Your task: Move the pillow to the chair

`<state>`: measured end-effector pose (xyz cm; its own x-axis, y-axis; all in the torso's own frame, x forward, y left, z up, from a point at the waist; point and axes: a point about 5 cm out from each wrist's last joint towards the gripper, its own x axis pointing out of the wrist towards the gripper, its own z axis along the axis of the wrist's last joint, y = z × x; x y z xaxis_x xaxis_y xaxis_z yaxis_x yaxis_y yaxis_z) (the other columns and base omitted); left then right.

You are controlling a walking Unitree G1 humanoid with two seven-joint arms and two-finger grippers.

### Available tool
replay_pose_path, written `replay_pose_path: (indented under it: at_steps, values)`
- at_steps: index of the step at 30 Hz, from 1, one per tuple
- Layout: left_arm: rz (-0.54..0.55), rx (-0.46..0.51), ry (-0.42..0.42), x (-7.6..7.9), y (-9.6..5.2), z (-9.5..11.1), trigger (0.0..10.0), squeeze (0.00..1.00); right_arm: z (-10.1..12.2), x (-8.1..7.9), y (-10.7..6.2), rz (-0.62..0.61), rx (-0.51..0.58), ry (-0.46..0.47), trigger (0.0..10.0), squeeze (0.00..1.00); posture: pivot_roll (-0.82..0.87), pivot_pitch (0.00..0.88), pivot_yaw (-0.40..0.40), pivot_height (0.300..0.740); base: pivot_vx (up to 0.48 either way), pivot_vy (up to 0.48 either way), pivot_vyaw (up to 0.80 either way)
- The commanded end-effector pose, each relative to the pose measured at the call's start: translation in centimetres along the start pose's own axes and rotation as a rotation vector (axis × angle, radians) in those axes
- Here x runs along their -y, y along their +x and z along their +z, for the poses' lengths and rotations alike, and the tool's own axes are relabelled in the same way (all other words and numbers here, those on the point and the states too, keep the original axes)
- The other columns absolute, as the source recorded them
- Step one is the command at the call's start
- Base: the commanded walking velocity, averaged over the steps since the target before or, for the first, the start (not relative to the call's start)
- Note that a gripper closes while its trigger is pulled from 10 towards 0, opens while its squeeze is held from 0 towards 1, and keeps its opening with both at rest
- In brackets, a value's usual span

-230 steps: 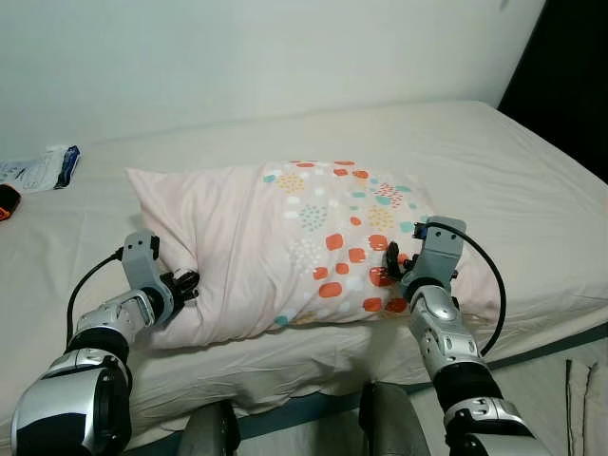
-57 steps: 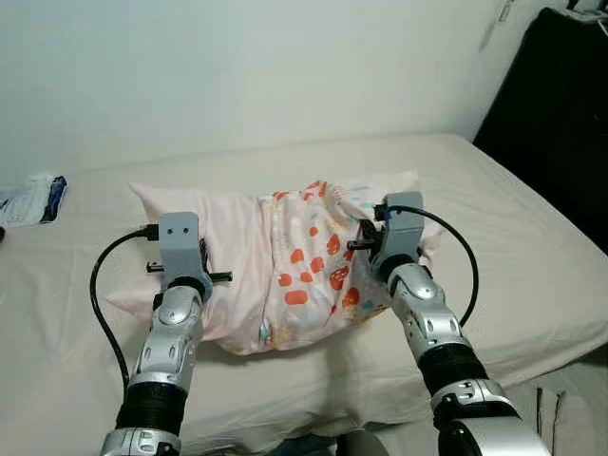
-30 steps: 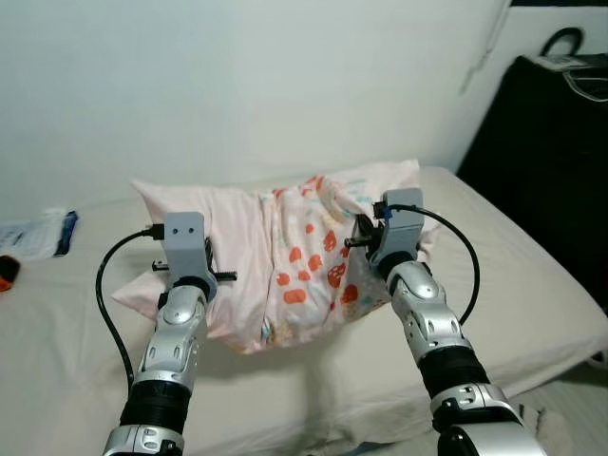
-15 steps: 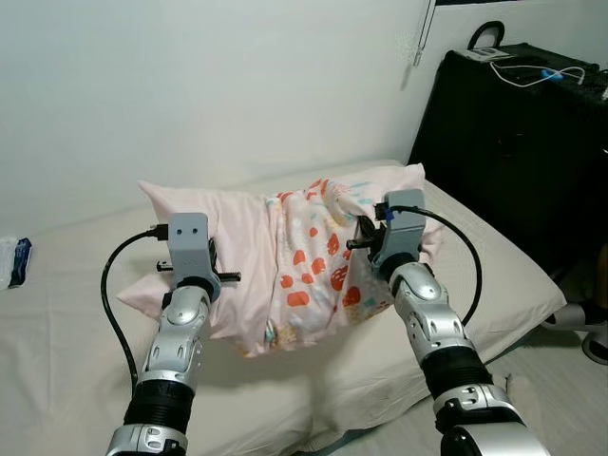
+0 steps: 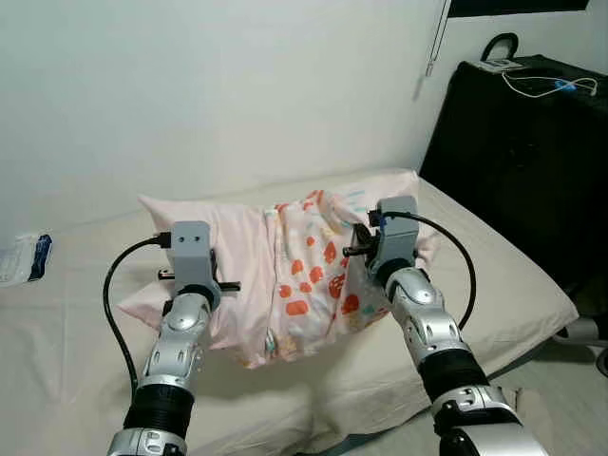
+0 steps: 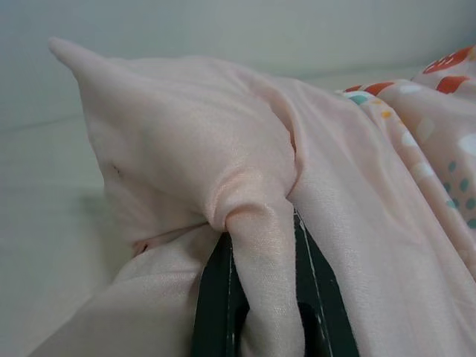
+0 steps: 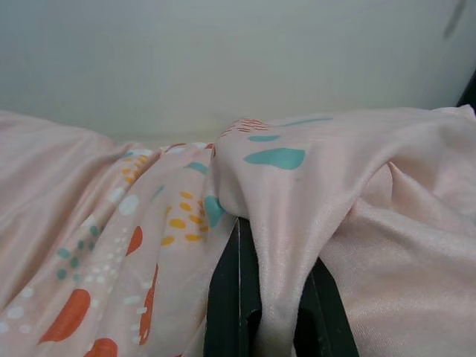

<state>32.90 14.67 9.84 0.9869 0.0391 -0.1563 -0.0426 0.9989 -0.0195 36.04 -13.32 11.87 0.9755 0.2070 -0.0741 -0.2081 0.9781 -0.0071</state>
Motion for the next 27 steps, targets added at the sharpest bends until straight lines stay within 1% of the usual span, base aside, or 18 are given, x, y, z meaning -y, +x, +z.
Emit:
replay_pose_path:
  at_steps: [1, 4, 6, 8, 18, 27]
  values:
    - [-0.054, 0.037, 0.034, 1.13, -0.02, 0.4, 10.0, 0.0, 0.36, -1.05, 0.16, 0.039, 0.026, -0.011, 10.0, 0.0, -0.03, 0.0, -0.058, 0.74, 0.0, 0.0, 0.0]
    - [-0.073, 0.038, 0.068, 1.33, -0.08, 0.3, 10.0, 0.0, 0.01, -0.97, 0.09, 0.034, 0.006, -0.014, 10.0, 0.0, -0.03, 0.0, -0.057, 0.74, 0.0, 0.0, 0.0]
    - [-0.075, 0.038, 0.071, 1.39, -0.09, 0.31, 10.0, 0.0, -0.11, -0.94, 0.07, 0.033, -0.003, -0.016, 10.0, 0.0, -0.03, 0.0, -0.056, 0.74, 0.0, 0.0, 0.0]
    - [-0.077, 0.035, 0.071, 1.46, -0.08, 0.32, 10.0, 0.0, -0.34, -1.02, 0.07, 0.043, -0.018, -0.004, 10.0, 0.0, -0.03, 0.0, -0.058, 0.74, 0.0, 0.0, -0.8]
    - [-0.082, 0.037, 0.082, 1.68, -0.22, 0.31, 10.0, 0.0, -0.43, -1.26, 0.2, 0.046, -0.021, -0.012, 10.0, 0.0, -0.02, 0.0, -0.059, 0.74, 0.0, 0.0, -0.8]
    - [-0.076, 0.037, 0.08, 1.53, -0.3, 0.33, 10.0, 0.0, -0.51, -1.49, 0.33, 0.049, -0.033, -0.004, 10.0, 0.0, -0.01, 0.0, -0.066, 0.74, 0.0, 0.0, -0.8]
